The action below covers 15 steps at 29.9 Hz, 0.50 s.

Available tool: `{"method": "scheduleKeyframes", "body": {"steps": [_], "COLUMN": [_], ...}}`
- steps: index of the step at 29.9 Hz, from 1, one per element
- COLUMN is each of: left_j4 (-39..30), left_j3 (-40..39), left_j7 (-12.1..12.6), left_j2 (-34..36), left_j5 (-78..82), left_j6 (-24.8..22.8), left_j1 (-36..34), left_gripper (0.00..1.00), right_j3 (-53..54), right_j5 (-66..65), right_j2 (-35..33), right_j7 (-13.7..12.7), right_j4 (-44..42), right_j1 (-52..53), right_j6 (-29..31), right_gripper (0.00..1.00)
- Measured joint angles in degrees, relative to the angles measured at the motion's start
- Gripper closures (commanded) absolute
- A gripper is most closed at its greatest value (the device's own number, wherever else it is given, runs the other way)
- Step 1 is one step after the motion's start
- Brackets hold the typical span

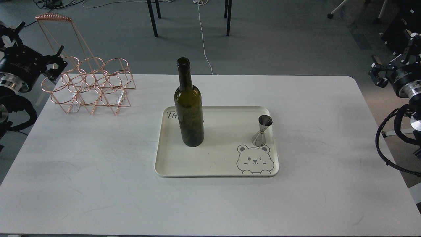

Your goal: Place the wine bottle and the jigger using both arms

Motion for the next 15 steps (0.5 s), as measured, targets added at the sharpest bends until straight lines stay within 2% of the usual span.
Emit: {"method": "scheduleKeyframes", "body": {"steps": [11,15], "left_j4": [0.04,0.08], "left_j3": [-0.03,0.04], "left_j7": [-0.22,-0.30], "left_j2": [0.04,-0.03], "left_j5": [-0.01,0.07], "left_j6": [0.46,0.37], "left_j1": [-0.58,-0.88], "left_gripper": [0.01,0.01], "right_j3": [-1.07,-6.07], "right_j5": [-0.59,-1.68], "right_j2": [-0.66,-0.68], "right_j7": [-0.13,1.38], "right_j4": [0.59,2.13], "right_j1": [0.48,0.69], "right_j6": [0.00,0.00], "right_gripper": [0.01,0.01]}}
